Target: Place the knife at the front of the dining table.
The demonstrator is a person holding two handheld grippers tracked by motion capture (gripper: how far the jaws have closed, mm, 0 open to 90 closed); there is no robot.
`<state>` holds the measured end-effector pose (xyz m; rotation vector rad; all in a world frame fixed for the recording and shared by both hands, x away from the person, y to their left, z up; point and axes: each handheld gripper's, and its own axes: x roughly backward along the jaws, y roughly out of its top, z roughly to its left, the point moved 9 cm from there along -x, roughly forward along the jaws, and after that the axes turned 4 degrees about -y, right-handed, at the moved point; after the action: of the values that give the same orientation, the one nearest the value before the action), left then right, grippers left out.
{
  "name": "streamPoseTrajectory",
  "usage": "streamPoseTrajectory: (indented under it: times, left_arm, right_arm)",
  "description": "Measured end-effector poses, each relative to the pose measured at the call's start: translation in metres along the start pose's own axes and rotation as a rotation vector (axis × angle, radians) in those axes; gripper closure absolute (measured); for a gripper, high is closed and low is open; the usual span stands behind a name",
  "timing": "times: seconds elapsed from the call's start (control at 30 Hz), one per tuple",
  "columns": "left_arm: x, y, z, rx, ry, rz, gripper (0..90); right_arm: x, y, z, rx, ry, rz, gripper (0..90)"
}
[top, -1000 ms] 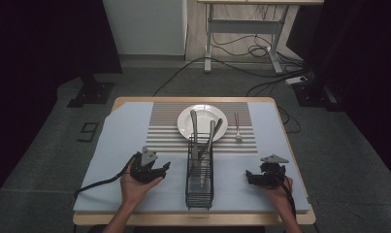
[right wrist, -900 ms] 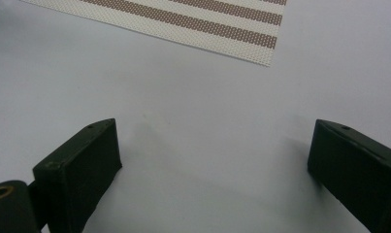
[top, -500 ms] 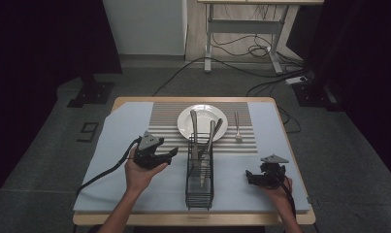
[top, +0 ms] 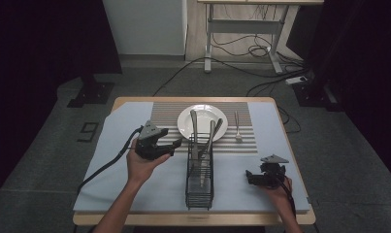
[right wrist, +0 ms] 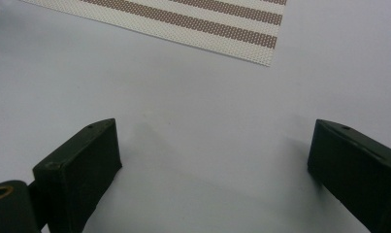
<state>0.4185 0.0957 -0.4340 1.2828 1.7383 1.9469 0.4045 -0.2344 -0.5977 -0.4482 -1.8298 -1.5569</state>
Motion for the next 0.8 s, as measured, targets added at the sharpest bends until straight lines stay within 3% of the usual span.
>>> streamPoseTrajectory:
  times: [0.07,0.27,0.43,0.53,0.67,0.7,0.8]
  left_arm:
    - [-0.004,0.003,-0.001,0.015,-0.02,-0.004,31.9]
    - [-0.01,0.006,0.005,0.024,-0.015,0.002,31.6]
    - [-0.018,0.011,0.001,0.053,-0.052,0.002,31.7]
    - [-0.021,0.012,0.0,0.049,-0.056,0.005,32.0]
    - [-0.028,0.017,-0.006,0.061,-0.09,0.006,32.3]
    - [-0.031,0.02,-0.007,0.084,-0.114,-0.001,32.4]
    - [-0.033,0.021,-0.005,0.082,-0.101,0.002,32.8]
  right_arm:
    - [0.0,0.0,0.0,0.002,0.0,-0.001,4.4]
    - [0.0,0.0,0.0,0.0,0.0,-0.001,4.4]
    - [0.0,0.0,0.0,0.0,0.0,-0.002,4.4]
    - [0.0,0.0,0.0,0.001,-0.001,-0.002,4.4]
    - [0.0,0.0,0.0,-0.001,0.0,-0.001,4.5]
    - [0.0,0.0,0.0,-0.001,0.0,-0.001,4.5]
    - [0.0,0.0,0.0,0.0,0.001,0.001,4.4]
